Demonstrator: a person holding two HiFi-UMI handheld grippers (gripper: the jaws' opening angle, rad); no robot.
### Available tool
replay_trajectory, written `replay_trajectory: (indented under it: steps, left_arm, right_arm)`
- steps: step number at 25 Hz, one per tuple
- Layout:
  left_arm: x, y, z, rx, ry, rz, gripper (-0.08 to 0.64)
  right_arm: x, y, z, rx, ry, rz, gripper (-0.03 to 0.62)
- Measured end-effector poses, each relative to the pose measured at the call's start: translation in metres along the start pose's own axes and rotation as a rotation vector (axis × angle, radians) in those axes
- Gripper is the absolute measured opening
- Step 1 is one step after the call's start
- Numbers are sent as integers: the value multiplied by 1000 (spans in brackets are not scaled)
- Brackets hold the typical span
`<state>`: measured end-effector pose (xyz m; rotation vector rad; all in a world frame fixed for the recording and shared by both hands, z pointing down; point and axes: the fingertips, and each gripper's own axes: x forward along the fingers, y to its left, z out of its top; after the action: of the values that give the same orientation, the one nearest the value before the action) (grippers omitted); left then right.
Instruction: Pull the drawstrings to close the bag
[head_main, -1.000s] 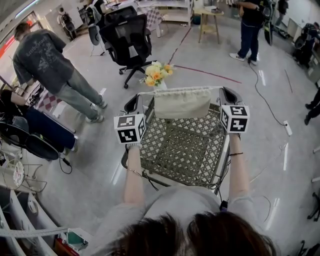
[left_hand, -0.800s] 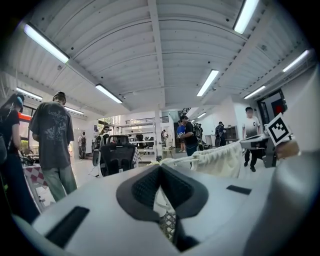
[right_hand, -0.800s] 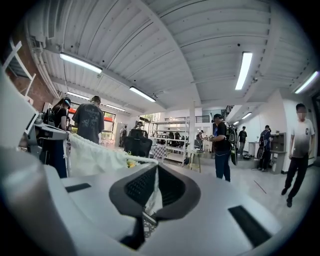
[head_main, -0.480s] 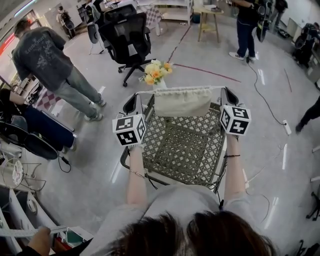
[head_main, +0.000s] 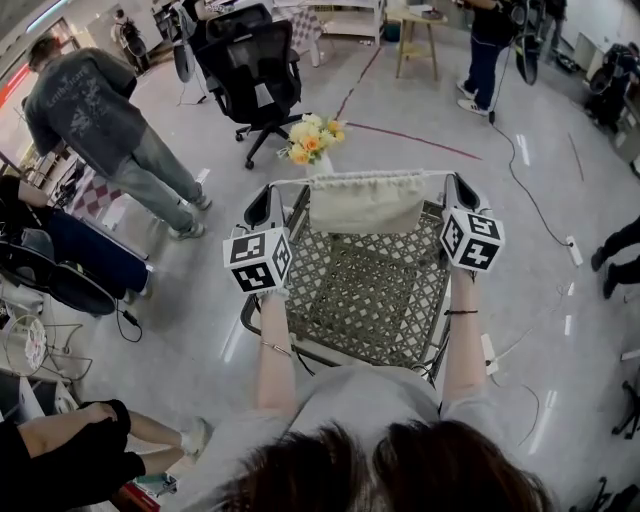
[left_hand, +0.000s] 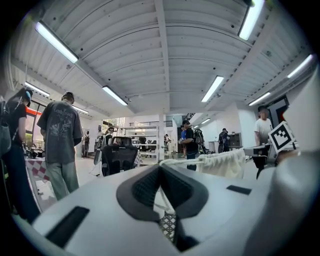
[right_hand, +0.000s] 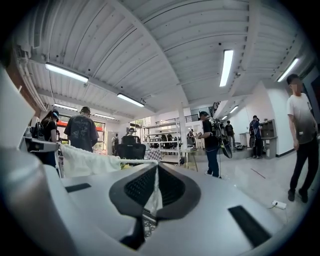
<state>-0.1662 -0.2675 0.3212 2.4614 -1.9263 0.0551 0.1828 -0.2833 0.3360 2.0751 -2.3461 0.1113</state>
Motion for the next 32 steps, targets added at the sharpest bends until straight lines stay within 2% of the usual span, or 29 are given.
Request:
replay_trajectory:
  steps: [17, 32]
  left_arm:
    - [-2, 8, 1, -16, -8, 9, 26]
    - [-6, 13, 6, -69, -37, 18, 26]
  right_arm:
    - [-7, -7, -3, 72, -11, -44, 21]
    - [-14, -12, -4, 158, -28, -76, 23]
